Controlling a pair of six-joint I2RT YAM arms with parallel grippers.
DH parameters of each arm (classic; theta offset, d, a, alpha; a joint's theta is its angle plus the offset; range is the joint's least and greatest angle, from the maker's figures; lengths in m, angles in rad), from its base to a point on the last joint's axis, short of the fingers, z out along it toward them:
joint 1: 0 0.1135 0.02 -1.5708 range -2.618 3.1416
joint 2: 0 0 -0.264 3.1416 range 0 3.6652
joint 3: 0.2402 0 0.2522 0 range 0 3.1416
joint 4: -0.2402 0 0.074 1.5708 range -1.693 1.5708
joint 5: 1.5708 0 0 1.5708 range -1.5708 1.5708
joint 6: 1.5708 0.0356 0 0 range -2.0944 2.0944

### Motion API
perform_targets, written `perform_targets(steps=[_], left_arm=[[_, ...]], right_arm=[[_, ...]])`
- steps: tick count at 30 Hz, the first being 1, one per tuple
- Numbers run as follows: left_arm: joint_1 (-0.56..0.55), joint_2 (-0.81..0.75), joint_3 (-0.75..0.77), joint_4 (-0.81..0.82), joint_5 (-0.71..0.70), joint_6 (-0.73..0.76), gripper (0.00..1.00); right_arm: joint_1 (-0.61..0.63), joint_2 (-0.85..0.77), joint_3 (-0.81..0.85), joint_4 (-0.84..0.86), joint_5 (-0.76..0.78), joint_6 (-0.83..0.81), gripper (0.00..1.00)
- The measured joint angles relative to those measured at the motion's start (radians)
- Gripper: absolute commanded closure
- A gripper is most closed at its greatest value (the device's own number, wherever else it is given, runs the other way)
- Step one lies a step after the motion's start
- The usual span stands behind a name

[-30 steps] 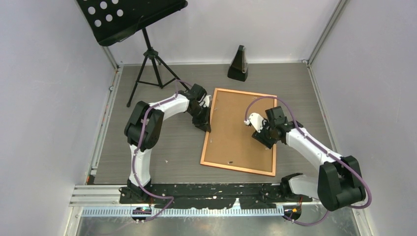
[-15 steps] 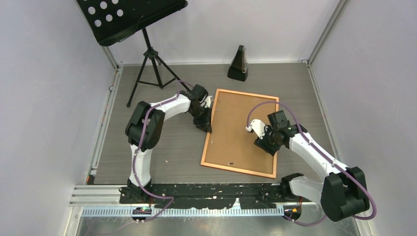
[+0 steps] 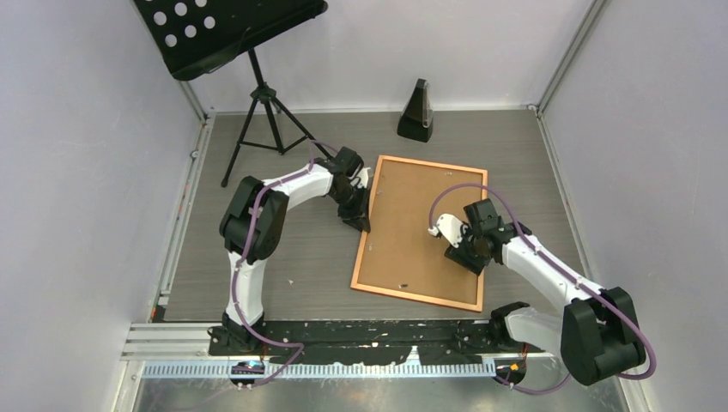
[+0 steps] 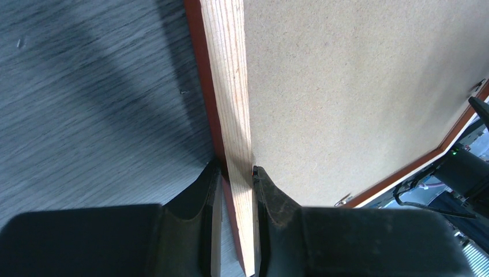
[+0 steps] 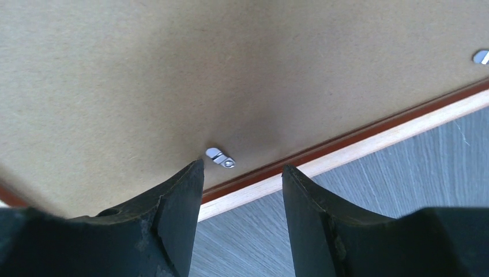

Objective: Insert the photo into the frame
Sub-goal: Install the photo frame at the center of the board.

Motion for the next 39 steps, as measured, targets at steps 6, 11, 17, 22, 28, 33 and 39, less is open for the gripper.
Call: perform_targets(steps=[6,11,17,22,28,33,39], left_arm=[[0.0,0.001,0.002,-0.001,0.002,0.0,1.0],[0.0,0.002,0.002,-0.002,0.003,0.0,1.0],[0.0,0.002,0.002,-0.002,0.003,0.0,1.0],[0.001,0.002,0.002,-0.002,0.004,0.0,1.0],[0.003,0.007,0.003,0.005,0.017,-0.009,1.0],[0.006,0.011,0.003,0.014,0.03,-0.019,1.0],[0.007,0.013,0.004,0.018,0.037,-0.024,1.0]], right_arm=[[0.003,0.007,-0.013,0.05,0.061,0.001,0.42],[0.013,0.017,-0.016,0.082,0.086,0.008,0.42],[0.02,0.033,-0.013,0.089,0.106,0.026,0.42],[0.022,0.043,-0.008,0.089,0.122,0.044,0.42],[0.027,0.058,-0.005,0.111,0.171,0.065,0.43],[0.028,0.079,0.002,0.138,0.222,0.089,0.43],[0.027,0.092,0.005,0.161,0.251,0.122,0.42]])
